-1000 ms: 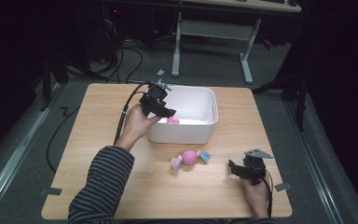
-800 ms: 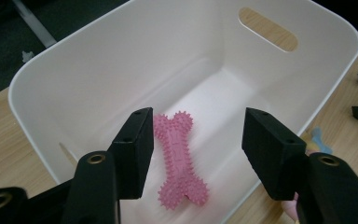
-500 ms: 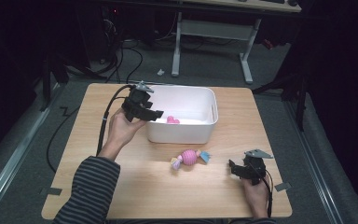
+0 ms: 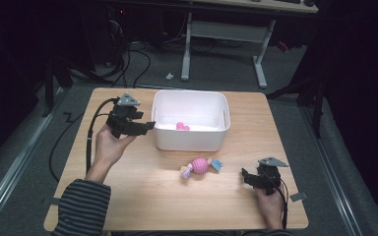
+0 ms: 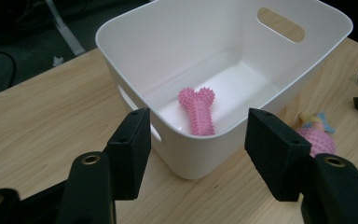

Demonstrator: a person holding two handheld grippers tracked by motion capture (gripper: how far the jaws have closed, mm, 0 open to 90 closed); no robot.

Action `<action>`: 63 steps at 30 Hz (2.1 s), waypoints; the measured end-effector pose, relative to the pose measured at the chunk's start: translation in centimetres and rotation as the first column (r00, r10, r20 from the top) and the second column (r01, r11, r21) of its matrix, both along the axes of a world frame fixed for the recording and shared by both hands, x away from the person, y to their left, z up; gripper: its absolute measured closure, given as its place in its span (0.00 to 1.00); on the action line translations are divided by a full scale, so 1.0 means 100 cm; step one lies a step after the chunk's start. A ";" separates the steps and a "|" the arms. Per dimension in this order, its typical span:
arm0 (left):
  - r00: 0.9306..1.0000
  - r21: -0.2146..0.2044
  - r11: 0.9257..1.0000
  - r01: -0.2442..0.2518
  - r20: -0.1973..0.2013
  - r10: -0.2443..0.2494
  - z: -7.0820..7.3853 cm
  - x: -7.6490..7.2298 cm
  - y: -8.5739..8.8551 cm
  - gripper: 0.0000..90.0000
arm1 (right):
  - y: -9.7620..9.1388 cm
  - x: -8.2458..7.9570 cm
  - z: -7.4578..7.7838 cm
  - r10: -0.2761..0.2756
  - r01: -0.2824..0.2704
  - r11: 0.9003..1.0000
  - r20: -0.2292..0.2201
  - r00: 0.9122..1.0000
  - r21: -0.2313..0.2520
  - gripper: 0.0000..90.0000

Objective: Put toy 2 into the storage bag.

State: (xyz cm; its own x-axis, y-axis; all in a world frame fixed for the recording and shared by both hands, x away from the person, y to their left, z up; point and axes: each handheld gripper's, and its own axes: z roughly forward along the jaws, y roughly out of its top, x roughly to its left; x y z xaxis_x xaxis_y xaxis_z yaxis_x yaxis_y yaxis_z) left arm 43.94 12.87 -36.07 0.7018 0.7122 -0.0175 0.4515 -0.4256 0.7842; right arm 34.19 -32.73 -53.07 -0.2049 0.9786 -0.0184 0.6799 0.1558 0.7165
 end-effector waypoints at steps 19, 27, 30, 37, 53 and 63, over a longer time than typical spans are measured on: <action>0.999 -0.077 0.996 -0.050 -0.008 0.049 -0.042 -0.041 0.044 0.43 | 0.000 0.000 0.000 -0.001 0.001 1.000 0.001 1.000 0.000 0.26; 0.998 -0.080 0.995 -0.063 -0.017 0.062 -0.058 -0.045 0.046 0.43 | 0.000 0.000 0.000 -0.002 0.002 1.000 0.001 1.000 0.000 0.26; 0.998 -0.065 0.996 -0.066 -0.014 0.066 -0.067 -0.048 0.042 0.42 | 0.000 0.000 0.000 -0.002 0.002 1.000 0.001 1.000 0.000 0.26; 0.998 -0.108 0.992 -0.058 -0.043 0.054 -0.089 -0.056 0.037 0.39 | 0.000 0.000 0.000 -0.002 0.002 1.000 0.001 1.000 0.000 0.26; 0.989 -0.094 0.987 -0.130 -0.077 0.123 -0.139 -0.055 0.030 0.36 | 0.000 0.000 0.000 -0.006 0.006 1.000 0.000 1.000 0.001 0.27; 0.981 -0.086 0.984 -0.157 -0.131 0.145 -0.158 -0.048 0.026 0.36 | 0.002 0.000 0.000 0.004 -0.004 1.000 0.003 1.000 0.003 0.28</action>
